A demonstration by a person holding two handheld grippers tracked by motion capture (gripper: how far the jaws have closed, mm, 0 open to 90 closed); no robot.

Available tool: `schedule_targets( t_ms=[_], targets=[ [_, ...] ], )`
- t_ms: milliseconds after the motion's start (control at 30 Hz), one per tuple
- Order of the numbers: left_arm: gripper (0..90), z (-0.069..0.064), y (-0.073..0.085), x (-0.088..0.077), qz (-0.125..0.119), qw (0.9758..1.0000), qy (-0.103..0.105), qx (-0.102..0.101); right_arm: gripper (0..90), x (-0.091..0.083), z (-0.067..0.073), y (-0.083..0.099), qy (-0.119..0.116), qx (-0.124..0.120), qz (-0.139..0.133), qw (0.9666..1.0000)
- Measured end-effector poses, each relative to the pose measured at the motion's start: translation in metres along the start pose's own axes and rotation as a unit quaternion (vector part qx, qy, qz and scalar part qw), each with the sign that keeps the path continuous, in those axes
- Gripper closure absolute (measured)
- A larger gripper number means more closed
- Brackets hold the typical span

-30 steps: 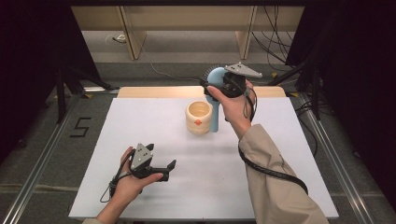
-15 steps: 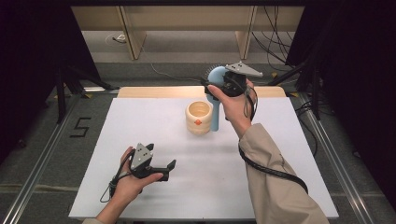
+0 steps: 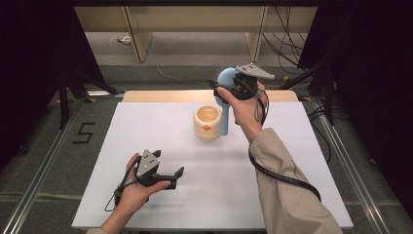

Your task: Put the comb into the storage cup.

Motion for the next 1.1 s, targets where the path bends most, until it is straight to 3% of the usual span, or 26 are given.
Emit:
schedule_targets(
  t_ms=[1100],
  targets=[
    [0.0,0.000,-0.001,0.000,0.000,1.0000,-0.001,0.001,24.5,0.009,0.000,-0.011,0.003,-0.001,-0.017,0.9998]
  ],
)
Point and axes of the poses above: each handheld gripper's, and its own axes: x roughly forward along the jaws, y roughly out of its underside, z roughly to its left, the point moved 2 cm from there along x, roughly forward along the jaws, and after that the axes turned 13 degrees about -z, right-handed, at the moved point
